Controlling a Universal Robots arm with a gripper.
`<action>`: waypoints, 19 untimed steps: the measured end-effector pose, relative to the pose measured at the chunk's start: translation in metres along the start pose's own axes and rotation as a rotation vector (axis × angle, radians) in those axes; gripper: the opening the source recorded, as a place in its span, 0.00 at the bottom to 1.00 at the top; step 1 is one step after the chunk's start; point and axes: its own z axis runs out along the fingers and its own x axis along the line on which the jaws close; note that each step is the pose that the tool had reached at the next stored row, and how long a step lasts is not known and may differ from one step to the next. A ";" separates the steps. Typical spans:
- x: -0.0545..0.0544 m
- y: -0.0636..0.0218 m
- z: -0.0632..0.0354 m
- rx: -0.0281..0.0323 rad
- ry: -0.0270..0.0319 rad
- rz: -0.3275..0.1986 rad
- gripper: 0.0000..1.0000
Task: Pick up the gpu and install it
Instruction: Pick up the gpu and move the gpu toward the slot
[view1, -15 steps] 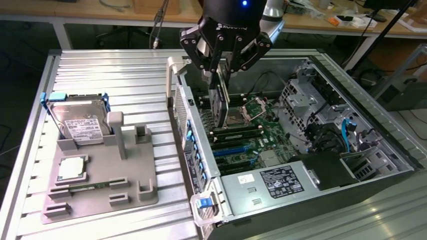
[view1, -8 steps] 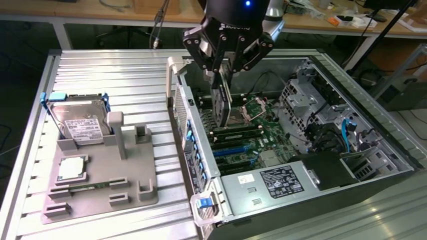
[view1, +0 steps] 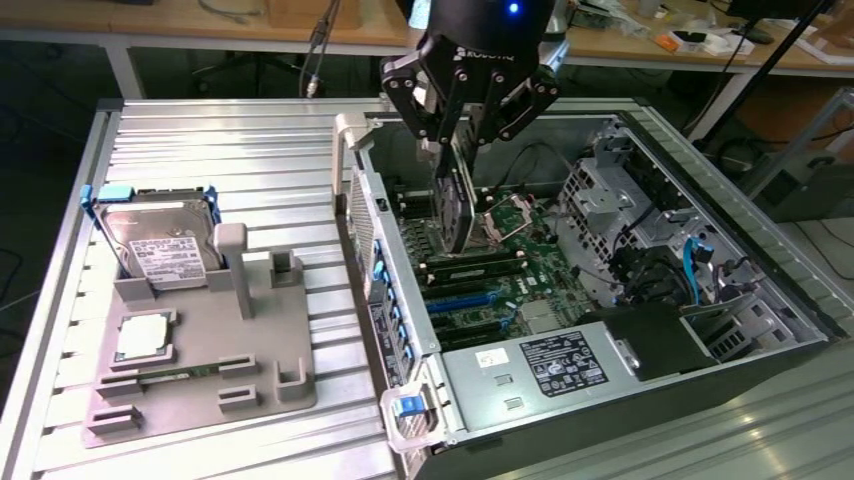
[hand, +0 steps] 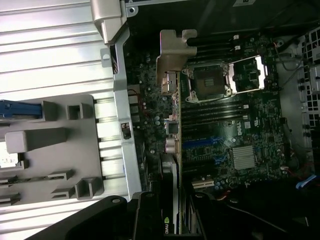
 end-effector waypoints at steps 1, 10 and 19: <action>-0.001 0.0002 0.0001 0.0000 0.0000 0.000 0.27; -0.012 0.0016 0.0006 0.0000 0.0000 0.000 0.27; -0.020 0.0026 0.0010 0.0000 0.0000 0.000 0.27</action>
